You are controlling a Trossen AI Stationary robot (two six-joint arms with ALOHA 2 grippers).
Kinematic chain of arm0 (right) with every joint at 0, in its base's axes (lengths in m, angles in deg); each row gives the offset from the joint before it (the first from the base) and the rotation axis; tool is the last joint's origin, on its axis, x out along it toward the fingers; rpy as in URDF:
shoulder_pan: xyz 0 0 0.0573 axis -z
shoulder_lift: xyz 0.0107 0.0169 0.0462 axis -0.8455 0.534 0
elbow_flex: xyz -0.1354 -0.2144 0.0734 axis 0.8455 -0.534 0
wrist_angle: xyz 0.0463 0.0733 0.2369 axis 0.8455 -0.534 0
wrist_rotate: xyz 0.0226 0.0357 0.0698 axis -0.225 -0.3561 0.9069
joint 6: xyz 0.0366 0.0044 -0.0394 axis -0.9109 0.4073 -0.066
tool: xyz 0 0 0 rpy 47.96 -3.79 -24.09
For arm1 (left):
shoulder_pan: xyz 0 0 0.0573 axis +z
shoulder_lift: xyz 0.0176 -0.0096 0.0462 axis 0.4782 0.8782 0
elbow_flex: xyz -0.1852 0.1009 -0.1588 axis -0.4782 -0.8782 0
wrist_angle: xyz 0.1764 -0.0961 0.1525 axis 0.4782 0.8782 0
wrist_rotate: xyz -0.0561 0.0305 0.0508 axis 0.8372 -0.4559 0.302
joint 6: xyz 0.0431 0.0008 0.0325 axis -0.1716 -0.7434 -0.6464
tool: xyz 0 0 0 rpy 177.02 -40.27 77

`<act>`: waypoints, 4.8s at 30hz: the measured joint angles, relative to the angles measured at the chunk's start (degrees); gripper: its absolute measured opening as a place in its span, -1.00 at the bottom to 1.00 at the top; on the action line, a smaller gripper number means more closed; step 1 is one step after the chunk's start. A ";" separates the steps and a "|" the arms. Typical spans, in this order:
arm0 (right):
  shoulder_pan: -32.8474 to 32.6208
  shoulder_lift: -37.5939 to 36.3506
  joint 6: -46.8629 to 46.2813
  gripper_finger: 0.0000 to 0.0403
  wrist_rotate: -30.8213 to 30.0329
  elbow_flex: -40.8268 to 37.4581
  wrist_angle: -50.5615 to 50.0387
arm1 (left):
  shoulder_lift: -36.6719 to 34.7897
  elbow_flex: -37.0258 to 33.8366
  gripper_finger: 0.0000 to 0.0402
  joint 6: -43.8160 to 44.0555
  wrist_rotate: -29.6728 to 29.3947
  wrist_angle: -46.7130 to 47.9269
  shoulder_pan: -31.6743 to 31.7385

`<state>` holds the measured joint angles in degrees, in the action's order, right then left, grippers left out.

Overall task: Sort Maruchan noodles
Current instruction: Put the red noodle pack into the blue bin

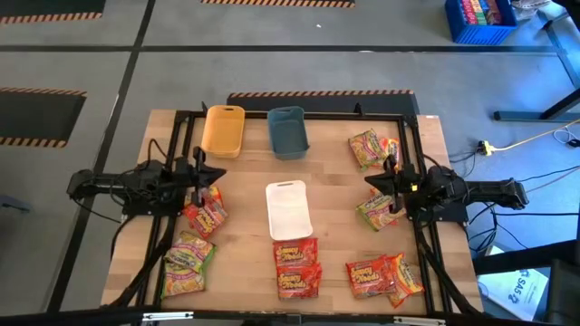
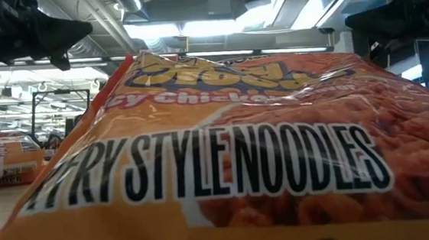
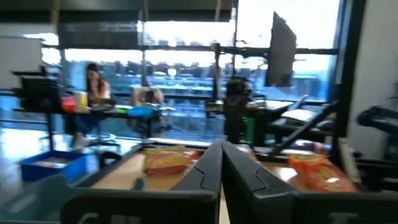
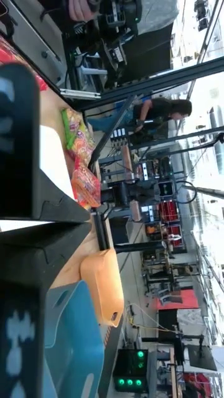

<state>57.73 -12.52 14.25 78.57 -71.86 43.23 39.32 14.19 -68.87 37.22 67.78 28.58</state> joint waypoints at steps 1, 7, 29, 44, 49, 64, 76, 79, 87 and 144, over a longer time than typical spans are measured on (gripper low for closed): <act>0.00 0.00 -0.02 -1.00 0.00 0.00 0.07 | 0.32 0.00 -1.00 -0.64 -0.35 -0.18 0.02; 0.00 1.46 -1.20 -1.00 -2.47 0.02 2.06 | 6.10 -0.02 -1.00 -2.75 0.87 -4.52 0.04; -0.04 26.50 1.19 -1.00 0.45 5.05 15.18 | 48.34 22.91 -1.00 1.99 3.62 -5.26 -8.47; -11.77 52.87 5.51 -1.00 -5.16 20.90 15.23 | 68.20 33.97 -1.00 3.59 3.15 -8.99 -19.17; -16.10 62.23 6.33 -1.00 -4.18 27.30 15.17 | 71.46 36.34 -1.00 4.81 3.15 -9.91 -19.26; -28.51 75.47 -2.96 -1.00 -4.11 35.23 12.66 | 79.40 37.27 -0.48 23.42 10.72 -9.96 -19.24; -32.45 85.19 -14.98 -0.38 -4.66 36.79 21.95 | 84.88 41.91 -0.33 27.20 11.33 -6.69 -26.75; -33.51 87.45 -15.09 -0.17 -4.52 39.31 20.78 | 84.83 42.16 -0.33 27.39 7.71 -4.98 -29.48; -33.78 89.44 -16.06 0.09 -4.48 44.91 9.76 | 84.81 42.01 -0.33 33.74 -6.90 -4.73 -34.67; -33.79 88.65 -20.42 0.06 -2.45 45.13 0.72 | 104.96 58.36 -0.54 39.37 12.98 5.12 -28.52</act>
<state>23.94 76.14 -6.16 76.12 -26.73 43.95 144.28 72.55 -29.50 50.20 72.91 0.06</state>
